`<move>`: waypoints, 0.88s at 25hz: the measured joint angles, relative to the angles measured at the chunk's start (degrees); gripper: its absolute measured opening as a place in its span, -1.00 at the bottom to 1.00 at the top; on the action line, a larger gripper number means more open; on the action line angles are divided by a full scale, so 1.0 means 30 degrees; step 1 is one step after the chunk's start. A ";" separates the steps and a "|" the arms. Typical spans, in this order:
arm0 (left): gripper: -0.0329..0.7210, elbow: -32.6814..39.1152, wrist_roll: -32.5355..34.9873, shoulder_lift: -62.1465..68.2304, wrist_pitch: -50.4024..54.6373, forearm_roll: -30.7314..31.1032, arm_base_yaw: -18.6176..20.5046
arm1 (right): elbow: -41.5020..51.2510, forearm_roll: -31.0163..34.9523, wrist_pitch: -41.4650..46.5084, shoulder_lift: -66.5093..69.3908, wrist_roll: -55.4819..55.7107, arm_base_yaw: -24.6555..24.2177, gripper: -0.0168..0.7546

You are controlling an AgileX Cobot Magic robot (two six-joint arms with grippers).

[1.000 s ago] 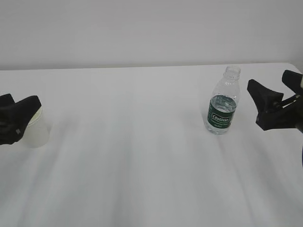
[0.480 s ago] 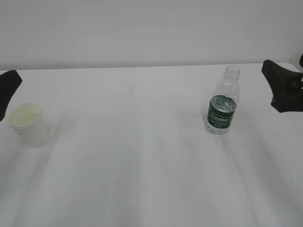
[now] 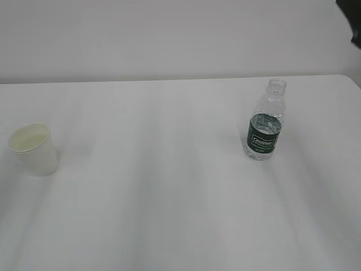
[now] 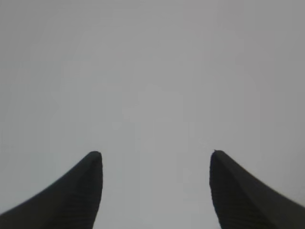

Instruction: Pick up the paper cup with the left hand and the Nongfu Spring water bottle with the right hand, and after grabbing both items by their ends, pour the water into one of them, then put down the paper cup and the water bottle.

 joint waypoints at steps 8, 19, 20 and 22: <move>0.42 -0.3352 -0.0043 -0.2902 0.3533 0.0000 0.0000 | -0.3398 0.0032 0.4889 -0.2939 -0.0972 0.0000 0.56; 0.42 -0.5130 -0.0052 -0.9883 1.3988 0.1743 0.0000 | -0.4363 0.0032 1.0430 -0.7453 -0.1045 0.0000 0.56; 0.42 -0.5165 -0.0052 -1.0612 1.4915 0.1784 0.0000 | -0.4363 0.0032 1.1184 -0.7975 -0.1045 0.0000 0.56; 0.42 -0.5171 -0.0052 -1.1887 1.6798 0.1879 0.0000 | -0.4363 -0.0008 1.2647 -0.8851 -0.1045 0.0000 0.56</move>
